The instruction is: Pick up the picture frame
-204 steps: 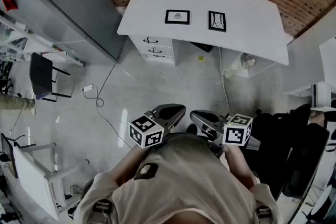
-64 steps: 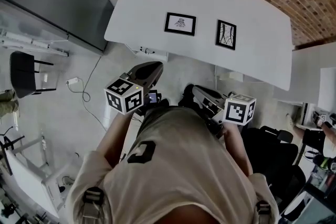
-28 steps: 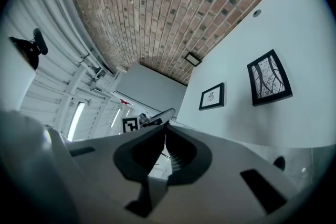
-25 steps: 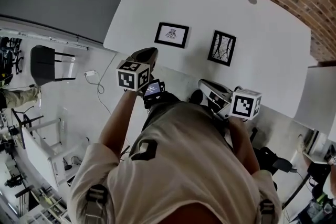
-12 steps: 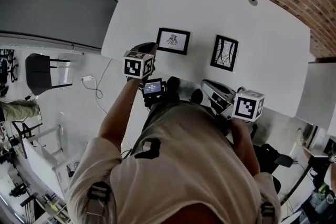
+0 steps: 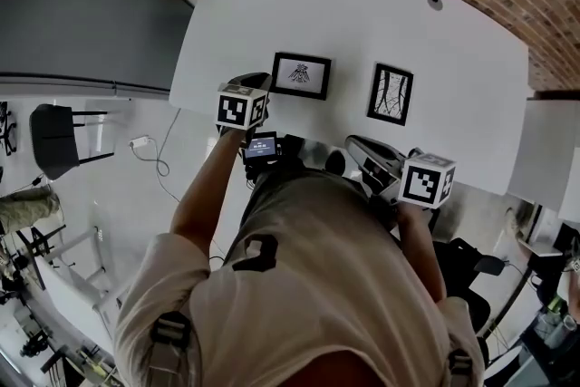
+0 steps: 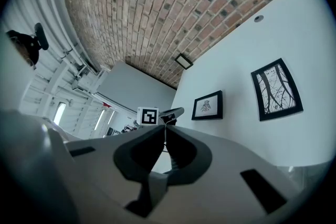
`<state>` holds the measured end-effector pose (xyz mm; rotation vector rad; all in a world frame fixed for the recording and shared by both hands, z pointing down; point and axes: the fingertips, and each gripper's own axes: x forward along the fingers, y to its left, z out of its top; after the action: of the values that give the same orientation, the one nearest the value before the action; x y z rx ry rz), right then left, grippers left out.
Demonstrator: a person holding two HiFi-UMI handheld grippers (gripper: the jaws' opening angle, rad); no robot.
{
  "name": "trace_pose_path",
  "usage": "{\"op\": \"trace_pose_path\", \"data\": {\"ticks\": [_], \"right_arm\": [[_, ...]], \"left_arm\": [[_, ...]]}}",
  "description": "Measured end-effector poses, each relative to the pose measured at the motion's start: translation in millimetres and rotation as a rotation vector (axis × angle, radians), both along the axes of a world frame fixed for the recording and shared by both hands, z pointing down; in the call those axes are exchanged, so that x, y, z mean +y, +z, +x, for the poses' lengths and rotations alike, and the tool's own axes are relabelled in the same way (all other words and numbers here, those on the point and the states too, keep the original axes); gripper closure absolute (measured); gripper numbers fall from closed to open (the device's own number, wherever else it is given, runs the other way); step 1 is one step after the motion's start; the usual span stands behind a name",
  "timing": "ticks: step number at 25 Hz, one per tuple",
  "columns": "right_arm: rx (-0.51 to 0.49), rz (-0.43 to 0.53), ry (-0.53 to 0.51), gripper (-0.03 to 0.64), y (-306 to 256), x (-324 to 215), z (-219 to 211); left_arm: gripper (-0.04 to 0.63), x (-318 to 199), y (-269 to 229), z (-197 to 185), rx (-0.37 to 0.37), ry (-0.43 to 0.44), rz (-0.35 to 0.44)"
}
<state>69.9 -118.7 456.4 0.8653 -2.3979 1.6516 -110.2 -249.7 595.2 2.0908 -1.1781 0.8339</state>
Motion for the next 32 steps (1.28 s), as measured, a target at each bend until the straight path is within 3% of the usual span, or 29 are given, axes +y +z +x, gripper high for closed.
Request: {"op": "trace_pose_path", "data": {"ticks": [4, 5, 7, 11, 20, 32], "right_arm": [[0.035, 0.001, 0.008, 0.611, -1.9, -3.4, -3.9], [0.033, 0.002, 0.014, 0.611, -3.3, -4.1, -4.0], [0.029, 0.003, 0.026, 0.611, -5.3, -4.6, -3.9], [0.021, 0.012, 0.032, 0.611, -2.5, -5.2, -5.7], [0.021, -0.015, 0.077, 0.611, -1.2, 1.0, 7.9], [-0.002, 0.008, 0.050, 0.610, 0.2, 0.5, 13.8]], "left_arm": [[0.578, -0.8, 10.1, 0.0, 0.036, 0.003, -0.030], [0.552, -2.2, 11.9, 2.3, 0.042, 0.006, -0.034], [0.363, -5.4, 16.9, 9.4, 0.058, 0.017, -0.060], [0.302, -17.3, 30.5, 13.7, 0.049, 0.025, -0.094], [0.293, -20.5, 62.5, 5.4, -0.090, -0.011, -0.109], [0.295, -9.9, 65.5, 4.5, -0.089, -0.058, -0.092]]}}
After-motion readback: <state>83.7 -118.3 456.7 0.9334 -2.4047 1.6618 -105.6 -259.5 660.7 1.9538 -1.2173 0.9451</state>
